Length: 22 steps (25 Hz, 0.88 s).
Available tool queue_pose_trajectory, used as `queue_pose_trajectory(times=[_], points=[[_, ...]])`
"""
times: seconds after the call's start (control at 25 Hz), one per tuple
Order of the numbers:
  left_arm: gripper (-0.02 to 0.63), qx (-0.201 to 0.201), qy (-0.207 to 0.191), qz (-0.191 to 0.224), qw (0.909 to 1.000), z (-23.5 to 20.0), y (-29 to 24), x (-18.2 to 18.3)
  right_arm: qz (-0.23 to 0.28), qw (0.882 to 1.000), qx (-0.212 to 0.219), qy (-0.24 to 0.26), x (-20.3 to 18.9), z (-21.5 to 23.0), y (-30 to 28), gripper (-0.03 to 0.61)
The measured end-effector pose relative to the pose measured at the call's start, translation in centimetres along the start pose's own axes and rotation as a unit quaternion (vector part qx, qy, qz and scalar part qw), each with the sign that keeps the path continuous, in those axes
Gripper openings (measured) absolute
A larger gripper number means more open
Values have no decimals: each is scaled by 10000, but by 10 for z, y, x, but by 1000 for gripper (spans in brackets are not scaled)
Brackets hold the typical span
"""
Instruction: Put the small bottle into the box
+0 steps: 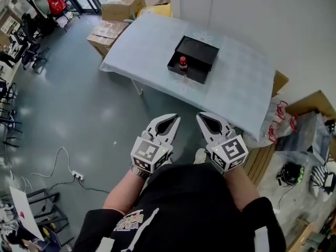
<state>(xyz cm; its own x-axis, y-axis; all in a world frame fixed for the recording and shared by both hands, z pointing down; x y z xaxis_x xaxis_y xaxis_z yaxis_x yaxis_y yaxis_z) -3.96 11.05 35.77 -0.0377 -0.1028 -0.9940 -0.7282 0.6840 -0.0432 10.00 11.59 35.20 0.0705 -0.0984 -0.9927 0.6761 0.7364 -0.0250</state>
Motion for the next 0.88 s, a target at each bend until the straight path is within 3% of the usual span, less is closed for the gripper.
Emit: queue_pose_trajectory(times=[0.28,0.88], points=[[8,187,-78,10,9998,15,-3,2,48,9998,178,-16,2,9,12,8],[8,183,-70,-28,9998,17,-16,1,76,9996,247,-66,0,20,11,8]])
Point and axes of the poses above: the fingertips, and each gripper's own axes: y backward along the fingers, z to its right, x out of its top, the point moved 6 cm from there along y, backward along the fingers, and after that the axes turned 9 degrees about z, right-handed, at the moved point
